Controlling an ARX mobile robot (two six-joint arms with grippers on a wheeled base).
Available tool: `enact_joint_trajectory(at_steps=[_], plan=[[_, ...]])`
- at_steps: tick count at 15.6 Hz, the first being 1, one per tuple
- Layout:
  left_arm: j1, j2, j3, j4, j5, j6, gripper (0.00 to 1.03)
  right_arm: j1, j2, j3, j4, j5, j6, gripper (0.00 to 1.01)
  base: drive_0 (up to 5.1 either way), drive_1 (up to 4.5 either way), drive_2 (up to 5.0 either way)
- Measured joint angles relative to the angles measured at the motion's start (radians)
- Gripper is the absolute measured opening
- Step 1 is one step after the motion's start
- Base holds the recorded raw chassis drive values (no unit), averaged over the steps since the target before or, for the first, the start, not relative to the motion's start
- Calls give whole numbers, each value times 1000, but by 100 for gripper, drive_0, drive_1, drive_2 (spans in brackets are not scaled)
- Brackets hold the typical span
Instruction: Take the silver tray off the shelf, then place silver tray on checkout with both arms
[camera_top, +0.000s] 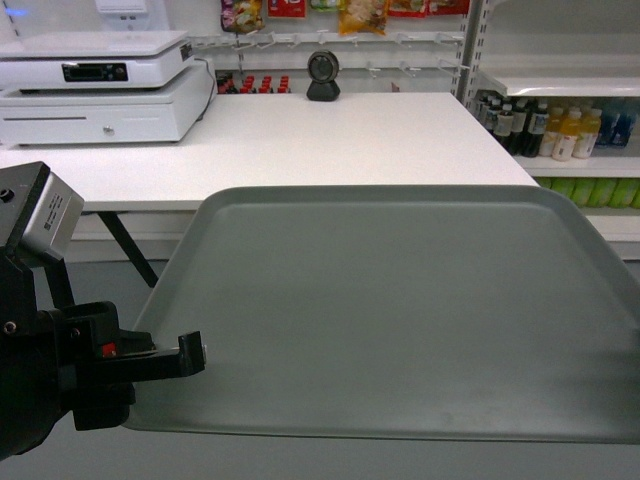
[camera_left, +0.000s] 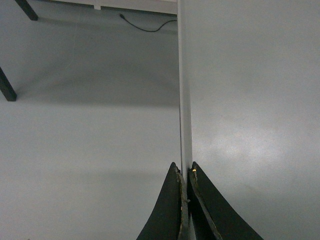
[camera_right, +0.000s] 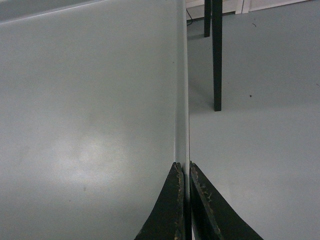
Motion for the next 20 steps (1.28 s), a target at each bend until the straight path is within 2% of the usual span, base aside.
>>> enact_joint_trajectory(at_steps=[3,20], plan=[[7,0,0,-3,2,3,2,8,0,1,5,-3,1,2,0,0,0],[1,0,0,1,-3,3,2,5,-1,2,3,4,3,2,1,422,-419]])
